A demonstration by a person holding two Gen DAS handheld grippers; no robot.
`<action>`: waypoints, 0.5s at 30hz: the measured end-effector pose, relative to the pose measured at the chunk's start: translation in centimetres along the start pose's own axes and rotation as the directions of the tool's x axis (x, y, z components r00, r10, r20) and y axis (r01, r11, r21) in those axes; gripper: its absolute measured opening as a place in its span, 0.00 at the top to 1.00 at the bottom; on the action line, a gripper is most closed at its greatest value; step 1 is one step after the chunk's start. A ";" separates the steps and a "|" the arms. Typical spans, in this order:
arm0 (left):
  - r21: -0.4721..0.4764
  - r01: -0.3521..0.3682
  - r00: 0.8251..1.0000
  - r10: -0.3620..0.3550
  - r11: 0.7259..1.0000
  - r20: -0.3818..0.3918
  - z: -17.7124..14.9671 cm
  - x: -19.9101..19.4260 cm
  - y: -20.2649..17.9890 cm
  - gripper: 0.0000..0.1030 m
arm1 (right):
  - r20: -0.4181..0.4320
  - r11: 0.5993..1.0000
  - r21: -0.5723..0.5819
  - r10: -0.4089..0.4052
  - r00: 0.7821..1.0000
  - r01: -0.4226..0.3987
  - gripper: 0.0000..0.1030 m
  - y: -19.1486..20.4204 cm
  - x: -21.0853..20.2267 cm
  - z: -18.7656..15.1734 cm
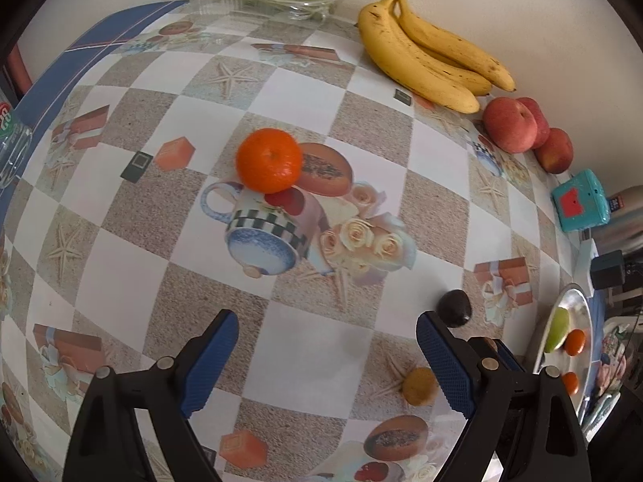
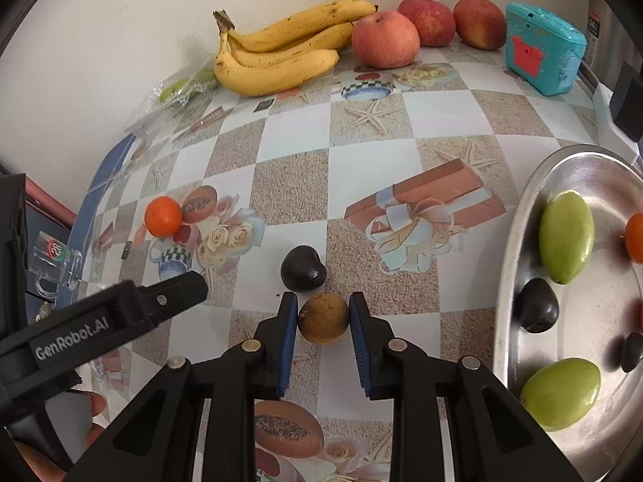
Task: Organize fruits
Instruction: 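Close the left tool on a brown kiwi while the right tool grasps another kiwi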
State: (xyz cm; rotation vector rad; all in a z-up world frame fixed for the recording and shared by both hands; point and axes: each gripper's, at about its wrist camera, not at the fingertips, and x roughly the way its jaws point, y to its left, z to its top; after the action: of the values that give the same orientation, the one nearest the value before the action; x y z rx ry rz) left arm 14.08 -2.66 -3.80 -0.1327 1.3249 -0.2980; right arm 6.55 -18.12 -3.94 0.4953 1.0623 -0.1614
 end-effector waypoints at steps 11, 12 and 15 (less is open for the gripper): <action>-0.029 0.153 0.983 -0.155 0.988 -0.099 -1.5 0.6 -1.4 0.46 | 0.035 0.998 0.030 -0.060 0.998 0.059 0.74 -1.4 -3.5 -0.7; -0.031 0.164 0.980 -0.166 0.986 -0.107 -1.6 0.6 -1.5 0.49 | 0.040 0.998 0.031 -0.065 0.997 0.063 0.74 -1.6 -3.9 -0.7; -0.017 0.175 0.978 -0.176 0.984 -0.115 -1.9 0.5 -1.9 0.54 | 0.054 0.996 0.039 -0.077 0.996 0.075 0.74 -2.0 -4.9 -1.0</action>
State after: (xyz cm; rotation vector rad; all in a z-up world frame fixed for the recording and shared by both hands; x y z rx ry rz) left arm 12.04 -4.50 -4.24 -0.2423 1.4324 -0.4563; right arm 2.68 -19.92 -0.72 0.4810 1.0263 -0.2609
